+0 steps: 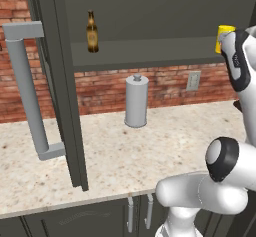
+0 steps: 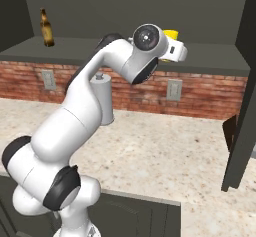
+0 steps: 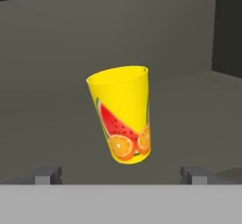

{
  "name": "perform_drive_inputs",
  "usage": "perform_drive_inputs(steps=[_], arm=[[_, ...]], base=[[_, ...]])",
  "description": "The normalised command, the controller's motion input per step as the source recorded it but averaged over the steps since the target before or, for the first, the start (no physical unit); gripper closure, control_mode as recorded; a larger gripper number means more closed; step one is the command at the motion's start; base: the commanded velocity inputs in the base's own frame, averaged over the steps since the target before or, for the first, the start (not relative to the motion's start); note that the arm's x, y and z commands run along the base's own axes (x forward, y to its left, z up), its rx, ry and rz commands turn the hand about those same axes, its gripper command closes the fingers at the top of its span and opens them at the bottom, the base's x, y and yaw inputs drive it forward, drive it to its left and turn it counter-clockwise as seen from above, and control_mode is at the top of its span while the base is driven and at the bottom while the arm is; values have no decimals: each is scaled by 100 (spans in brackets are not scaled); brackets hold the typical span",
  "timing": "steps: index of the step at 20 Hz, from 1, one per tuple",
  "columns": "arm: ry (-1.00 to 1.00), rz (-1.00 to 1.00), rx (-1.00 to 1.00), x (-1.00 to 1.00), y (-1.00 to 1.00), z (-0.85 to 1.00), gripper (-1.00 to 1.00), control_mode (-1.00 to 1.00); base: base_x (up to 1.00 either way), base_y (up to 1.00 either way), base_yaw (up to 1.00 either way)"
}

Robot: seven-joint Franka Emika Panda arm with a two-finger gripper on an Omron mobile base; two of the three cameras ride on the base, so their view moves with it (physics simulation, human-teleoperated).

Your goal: Open the cabinet directly in front. Then move the beer and the cup to the dining counter with the jar on it.

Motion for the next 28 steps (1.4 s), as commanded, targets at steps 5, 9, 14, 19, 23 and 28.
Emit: perform_drive_inputs(steps=[5, 9, 14, 19, 23, 28], arm=[[0, 0, 0, 22, 0, -1, -100, -100], [0, 0, 0, 26, 0, -1, -100, -100], [0, 0, 0, 29, 0, -1, -100, -100], [0, 0, 0, 30, 0, -1, -100, -100], [0, 0, 0, 28, -7, -9, -100, -100], [0, 0, 0, 21, -16, -11, -100, -100]], base=[[0, 0, 0], [0, 0, 0], [0, 0, 0], [0, 0, 0], [0, 0, 0], [0, 0, 0]])
